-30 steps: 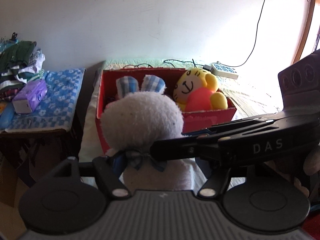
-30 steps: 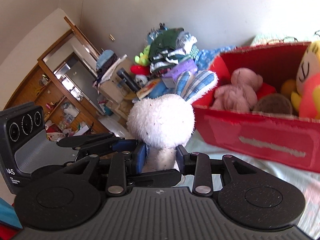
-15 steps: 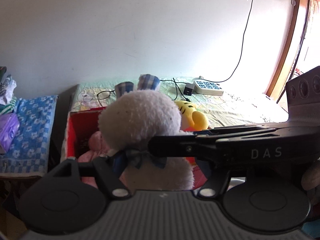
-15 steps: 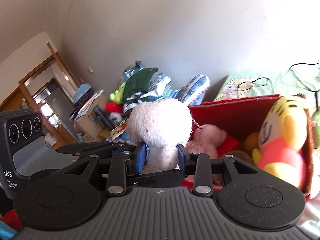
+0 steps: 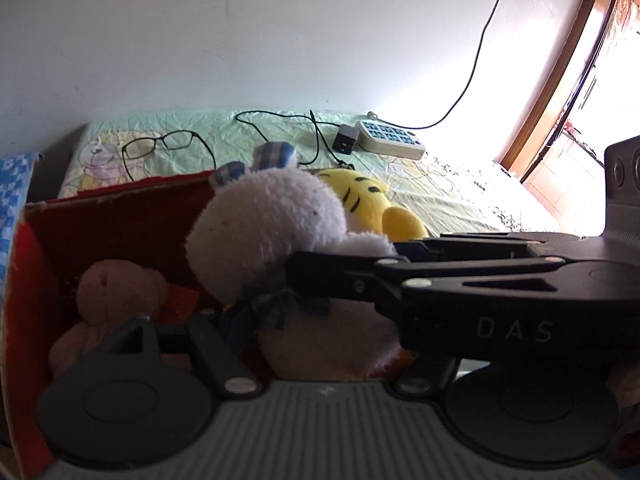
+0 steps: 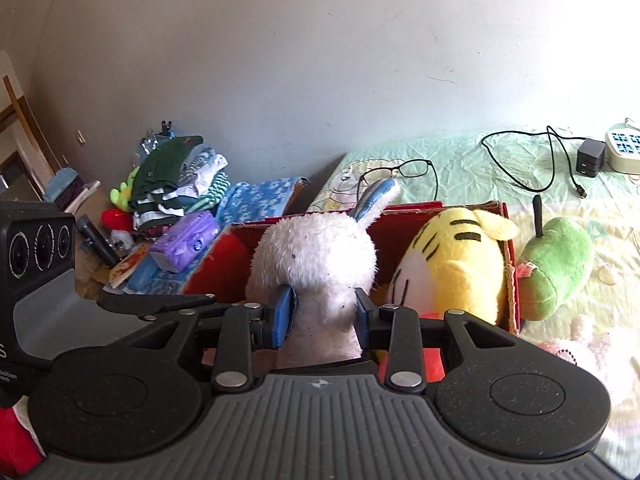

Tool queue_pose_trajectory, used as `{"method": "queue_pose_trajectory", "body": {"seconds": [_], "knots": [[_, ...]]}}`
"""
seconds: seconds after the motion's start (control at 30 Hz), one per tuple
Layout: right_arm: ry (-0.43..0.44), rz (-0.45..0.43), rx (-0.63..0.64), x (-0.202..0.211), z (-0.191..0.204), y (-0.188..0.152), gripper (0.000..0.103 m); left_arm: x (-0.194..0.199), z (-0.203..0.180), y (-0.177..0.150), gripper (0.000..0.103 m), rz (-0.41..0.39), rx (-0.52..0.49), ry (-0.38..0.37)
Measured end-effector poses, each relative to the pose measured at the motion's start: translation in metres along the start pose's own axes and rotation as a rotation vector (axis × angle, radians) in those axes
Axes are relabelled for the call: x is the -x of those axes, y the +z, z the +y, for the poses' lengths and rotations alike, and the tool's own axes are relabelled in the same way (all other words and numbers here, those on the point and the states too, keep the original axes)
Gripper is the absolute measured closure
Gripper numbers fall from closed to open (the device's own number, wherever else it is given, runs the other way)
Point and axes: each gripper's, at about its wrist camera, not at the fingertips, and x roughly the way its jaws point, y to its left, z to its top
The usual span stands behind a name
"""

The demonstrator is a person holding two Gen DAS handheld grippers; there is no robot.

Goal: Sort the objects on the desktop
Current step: 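Lower the white bunny into the red box beside the tiger plush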

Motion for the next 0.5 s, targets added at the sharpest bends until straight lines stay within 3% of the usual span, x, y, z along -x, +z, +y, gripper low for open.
{"method": "queue_pose_trajectory", "body": {"seconds": [0.17, 0.5], "knots": [[-0.075, 0.053, -0.008, -0.015, -0.010, -0.003, 0.067, -0.021, 0.007, -0.002, 0.028, 0.061, 0.003, -0.023], [-0.102, 0.096, -0.014, -0.032, -0.015, -0.007, 0.066, -0.031, 0.019, -0.007, 0.022, 0.099, 0.017, -0.033]]}}
